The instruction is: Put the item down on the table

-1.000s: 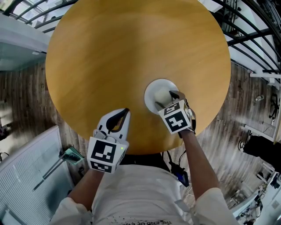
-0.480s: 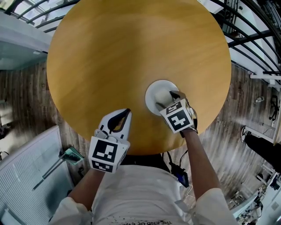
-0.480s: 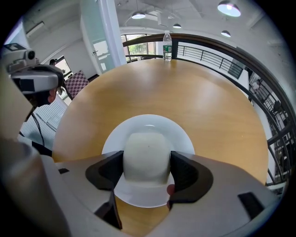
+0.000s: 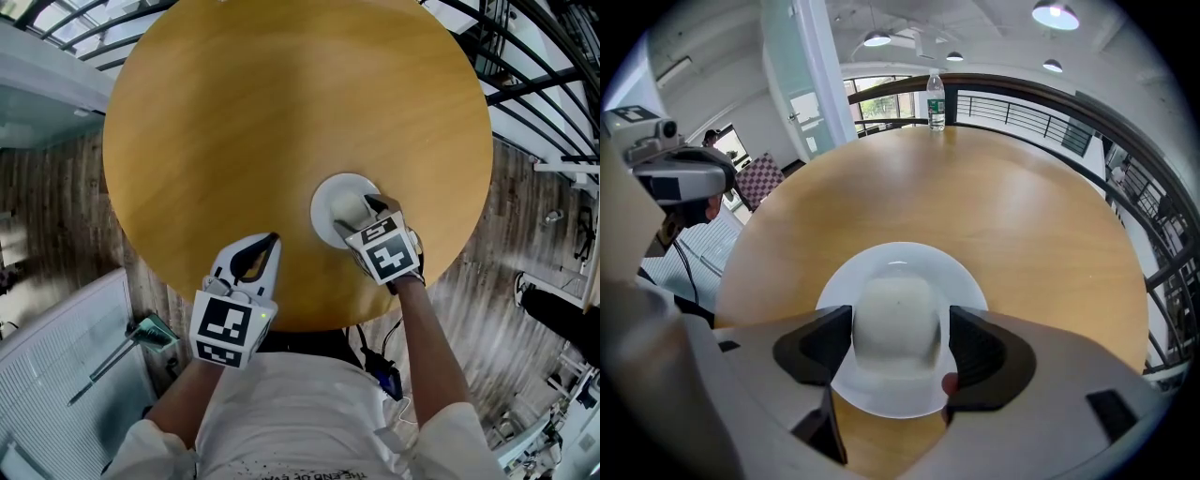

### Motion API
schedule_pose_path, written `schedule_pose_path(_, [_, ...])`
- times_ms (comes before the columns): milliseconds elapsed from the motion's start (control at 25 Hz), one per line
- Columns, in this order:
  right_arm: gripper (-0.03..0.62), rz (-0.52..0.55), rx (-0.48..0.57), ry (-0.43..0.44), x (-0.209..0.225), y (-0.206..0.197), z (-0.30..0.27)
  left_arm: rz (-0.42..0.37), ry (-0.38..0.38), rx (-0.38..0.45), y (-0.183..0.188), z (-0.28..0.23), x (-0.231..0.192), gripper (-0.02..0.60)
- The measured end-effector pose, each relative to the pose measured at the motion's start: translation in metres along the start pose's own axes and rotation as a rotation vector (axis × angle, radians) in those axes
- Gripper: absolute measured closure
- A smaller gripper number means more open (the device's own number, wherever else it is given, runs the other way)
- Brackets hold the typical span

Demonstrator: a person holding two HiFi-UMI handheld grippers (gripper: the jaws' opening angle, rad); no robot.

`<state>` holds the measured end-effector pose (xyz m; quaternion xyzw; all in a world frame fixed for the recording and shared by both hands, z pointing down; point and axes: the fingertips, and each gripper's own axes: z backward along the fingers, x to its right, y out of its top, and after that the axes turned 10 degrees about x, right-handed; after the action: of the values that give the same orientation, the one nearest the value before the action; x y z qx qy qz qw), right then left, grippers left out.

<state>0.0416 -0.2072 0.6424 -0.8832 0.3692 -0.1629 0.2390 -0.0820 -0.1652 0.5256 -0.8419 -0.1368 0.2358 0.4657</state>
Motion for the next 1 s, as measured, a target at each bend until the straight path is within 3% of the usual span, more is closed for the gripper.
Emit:
schedule_pose_path(720, [0.298,-0.012,0.167,-0.018,-0.031,0.031,0.053,-0.064,-0.011,0.04,0.014,0.024,0.016,0.558])
schedule_pose_path(880, [0.443,0.005,0.202,-0.074,-0.033,0.033,0.073,-0.084,-0.02,0.049,0.017,0.029,0.027,0.558])
schedule_pose_path(1000, [0.514,0.014,0.214,-0.105,-0.033,0.024,0.084,-0.104,-0.03,0.054,0.02,0.033,0.039,0.558])
